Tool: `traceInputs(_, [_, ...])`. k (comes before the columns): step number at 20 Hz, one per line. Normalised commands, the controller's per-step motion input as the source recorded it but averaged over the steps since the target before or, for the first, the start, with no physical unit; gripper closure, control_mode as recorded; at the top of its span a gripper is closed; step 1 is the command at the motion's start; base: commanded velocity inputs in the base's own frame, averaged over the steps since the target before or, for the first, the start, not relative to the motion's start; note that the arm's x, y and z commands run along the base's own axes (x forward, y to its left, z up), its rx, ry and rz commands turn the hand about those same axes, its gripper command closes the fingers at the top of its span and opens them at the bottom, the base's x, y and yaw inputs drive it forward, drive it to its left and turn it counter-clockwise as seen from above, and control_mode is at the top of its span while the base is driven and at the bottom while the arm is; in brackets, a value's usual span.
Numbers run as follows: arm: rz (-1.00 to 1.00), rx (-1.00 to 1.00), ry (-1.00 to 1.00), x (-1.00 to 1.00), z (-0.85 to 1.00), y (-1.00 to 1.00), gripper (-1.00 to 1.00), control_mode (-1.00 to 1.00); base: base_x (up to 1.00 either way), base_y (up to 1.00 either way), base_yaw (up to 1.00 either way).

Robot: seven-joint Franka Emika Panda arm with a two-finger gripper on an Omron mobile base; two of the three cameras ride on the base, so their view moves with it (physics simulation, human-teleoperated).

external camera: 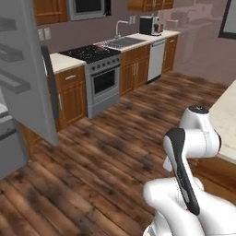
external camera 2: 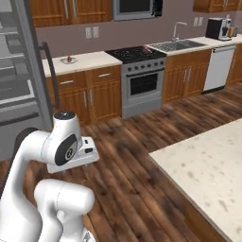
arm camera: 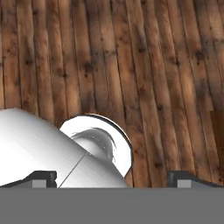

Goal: Place the cold items (orange and onion) from the fridge in one tupperware on the dining counter. Place the warm items (kebab skewer and hot dog) in the stove area in another tupperware.

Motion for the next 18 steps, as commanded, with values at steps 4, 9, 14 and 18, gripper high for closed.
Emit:
traceInputs(4, [0.00, 0.00, 0.00, 0.00, 0.00, 0.00, -1.00, 1.00, 1.00, 0.06, -0.18])
traceInputs(9, [0.00, 0.00, 0.00, 0.00, 0.00, 0.00, -1.00, 1.00, 0.98, 0.29, -0.23])
traceInputs(14, [0.00, 0.00, 0.00, 0.00, 0.00, 0.00, -1.00, 1.00, 0.99, 0.31, -0.23])
traceInputs(18, [0.00, 0.00, 0.00, 0.00, 0.00, 0.00, -1.00, 1.00, 1.00, 0.17, -0.15])
